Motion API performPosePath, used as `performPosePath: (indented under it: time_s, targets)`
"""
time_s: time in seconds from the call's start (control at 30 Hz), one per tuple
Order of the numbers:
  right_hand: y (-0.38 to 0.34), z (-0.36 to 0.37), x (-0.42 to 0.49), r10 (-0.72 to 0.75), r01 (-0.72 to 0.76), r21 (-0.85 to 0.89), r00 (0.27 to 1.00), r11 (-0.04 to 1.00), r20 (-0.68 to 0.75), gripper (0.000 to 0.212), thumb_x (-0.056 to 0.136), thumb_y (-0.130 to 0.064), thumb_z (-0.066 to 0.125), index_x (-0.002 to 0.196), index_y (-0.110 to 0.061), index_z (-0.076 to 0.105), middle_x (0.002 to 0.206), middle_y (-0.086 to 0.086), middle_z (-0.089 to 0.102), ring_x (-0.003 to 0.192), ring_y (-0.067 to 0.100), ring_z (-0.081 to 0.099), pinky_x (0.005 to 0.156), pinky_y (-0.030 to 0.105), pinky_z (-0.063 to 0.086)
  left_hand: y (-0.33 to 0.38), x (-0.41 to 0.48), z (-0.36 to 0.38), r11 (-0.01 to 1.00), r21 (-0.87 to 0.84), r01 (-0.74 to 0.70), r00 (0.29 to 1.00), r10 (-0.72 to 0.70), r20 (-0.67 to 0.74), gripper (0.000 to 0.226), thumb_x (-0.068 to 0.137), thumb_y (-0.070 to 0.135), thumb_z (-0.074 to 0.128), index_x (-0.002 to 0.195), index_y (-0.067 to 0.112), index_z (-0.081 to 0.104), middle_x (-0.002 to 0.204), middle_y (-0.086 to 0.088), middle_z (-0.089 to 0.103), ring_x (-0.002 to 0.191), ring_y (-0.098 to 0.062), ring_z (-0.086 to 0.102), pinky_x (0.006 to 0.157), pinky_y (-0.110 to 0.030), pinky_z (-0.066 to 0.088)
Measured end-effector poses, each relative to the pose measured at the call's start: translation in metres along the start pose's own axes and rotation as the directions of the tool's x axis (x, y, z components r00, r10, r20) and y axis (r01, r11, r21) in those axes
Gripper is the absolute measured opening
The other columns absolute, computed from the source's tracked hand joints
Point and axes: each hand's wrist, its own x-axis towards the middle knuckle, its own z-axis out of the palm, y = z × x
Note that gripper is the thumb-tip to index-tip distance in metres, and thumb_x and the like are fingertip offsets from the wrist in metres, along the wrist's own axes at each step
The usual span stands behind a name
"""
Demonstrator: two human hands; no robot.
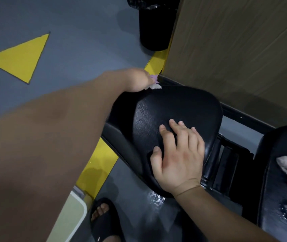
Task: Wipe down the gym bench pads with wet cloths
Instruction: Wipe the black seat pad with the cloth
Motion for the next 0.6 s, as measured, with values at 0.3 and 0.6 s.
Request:
performPosePath:
  time_s: [0.3, 0.6]
  targets:
    - [-0.001, 0.002, 0.0, -0.009, 0.008, -0.021, 0.999, 1.0, -0.044, 0.05, 0.083, -0.034, 0.056, 0.126, -0.012, 0.068, 0.137, 0.013, 0.059, 0.13, 0.036, 0.052, 0.118, 0.051, 0.028, -0.067, -0.048, 0.014, 0.873, -0.371, 0.317, 0.9, -0.4, -0.173, 0.037, 0.109, 0.014, 0.036, 0.135, -0.006, 0.054, 0.141, -0.03, 0.053, 0.128, -0.041, 0.051, 0.102, -0.036, 0.039]
    - [-0.003, 0.005, -0.002, -0.019, 0.017, -0.027, 0.997, 0.999, -0.078, 0.048, 0.084, -0.033, 0.056, 0.125, -0.011, 0.067, 0.137, 0.014, 0.058, 0.13, 0.037, 0.051, 0.118, 0.049, 0.026, -0.07, -0.109, 0.074, 0.804, -0.551, 0.222, 0.845, -0.44, -0.303, 0.049, 0.113, 0.034, 0.02, 0.151, 0.015, 0.044, 0.153, -0.016, 0.048, 0.141, -0.031, 0.044, 0.112, -0.03, 0.031]
